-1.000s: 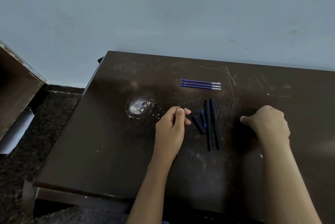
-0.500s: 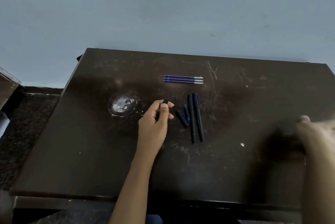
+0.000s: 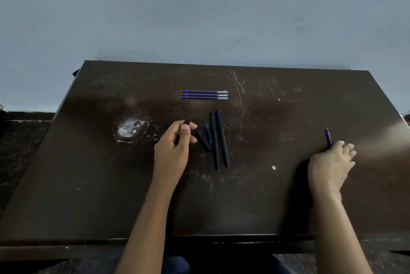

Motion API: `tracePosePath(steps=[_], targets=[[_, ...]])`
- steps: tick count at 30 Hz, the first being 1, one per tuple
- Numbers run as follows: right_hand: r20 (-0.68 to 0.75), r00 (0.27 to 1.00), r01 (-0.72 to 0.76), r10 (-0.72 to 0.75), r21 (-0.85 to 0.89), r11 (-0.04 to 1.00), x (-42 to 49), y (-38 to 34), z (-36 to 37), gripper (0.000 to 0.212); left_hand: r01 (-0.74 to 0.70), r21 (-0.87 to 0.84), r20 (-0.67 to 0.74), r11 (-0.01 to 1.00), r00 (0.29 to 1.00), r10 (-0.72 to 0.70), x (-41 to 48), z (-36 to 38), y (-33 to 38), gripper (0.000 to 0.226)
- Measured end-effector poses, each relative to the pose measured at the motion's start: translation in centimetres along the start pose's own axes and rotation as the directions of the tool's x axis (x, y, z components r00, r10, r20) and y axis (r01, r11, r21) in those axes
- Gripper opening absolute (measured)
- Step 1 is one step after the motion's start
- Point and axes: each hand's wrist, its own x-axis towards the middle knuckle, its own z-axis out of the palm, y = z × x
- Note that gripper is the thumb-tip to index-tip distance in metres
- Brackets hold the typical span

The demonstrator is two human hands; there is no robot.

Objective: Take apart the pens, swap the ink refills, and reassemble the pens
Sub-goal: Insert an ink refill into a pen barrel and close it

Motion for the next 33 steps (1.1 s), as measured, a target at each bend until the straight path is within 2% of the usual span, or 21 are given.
tracePosePath(steps=[5,8,16,20,22,24,26,29,31,33], targets=[[-0.066,0.997,0.033,-0.026,0.097,0.995,-1.2,-1.5,-0.1,0.040,-0.008,0.016,0.003,1.000,1.000,0.008,0.0,0.0,-0.1,0.023],[-0.082,0.995,0.053,-0.049,0.038,0.998,-1.4,-2.2,-0.1,0.033,-0.007,0.020,0.007,1.000,1.000,0.007,0.0,0.0,-0.2,0.024],[-0.007,0.998,0.066,-0.066,-0.047,0.997,-2.3,-4.3,-0.6,0.027,0.006,-0.001,0.008,1.000,1.000,-0.006,0.3,0.1,-0.5,0.023],[0.041,0.994,0.102,-0.104,0.052,0.993,-3.2,-5.2,-0.4,0.031,0.016,-0.052,0.004,0.999,1.000,-0.016,0.4,0.1,-0.9,0.024],[0.067,0.986,0.138,-0.151,0.158,0.978,-3.8,-6.4,-0.3,0.032,0.019,-0.055,0.010,0.998,1.000,-0.019,0.4,0.1,-0.9,0.025],[0.092,0.977,0.152,-0.192,0.329,0.932,-4.6,-7.9,-0.2,0.027,0.022,-0.051,0.028,0.998,0.999,-0.021,0.4,0.1,-0.8,0.025],[0.154,0.968,0.091,-0.198,0.520,0.849,-5.6,-9.7,-0.1,0.020,0.022,-0.048,0.053,0.999,0.998,-0.019,0.3,0.1,-0.7,0.025],[0.309,0.926,-0.119,-0.218,0.786,0.607,-7.5,-12.1,-0.2,0.012,0.023,-0.036,0.101,0.999,0.995,-0.019,0.3,0.0,-0.6,0.023],[0.362,0.883,-0.187,-0.298,0.855,0.483,-8.6,-13.0,-0.3,0.008,0.022,-0.031,0.126,0.999,0.992,-0.018,0.2,-0.1,-0.7,0.022],[0.365,0.859,-0.181,-0.360,0.873,0.453,-9.5,-13.4,-0.2,0.007,0.018,-0.036,0.136,0.999,0.991,-0.013,0.2,-0.2,-0.8,0.021]])
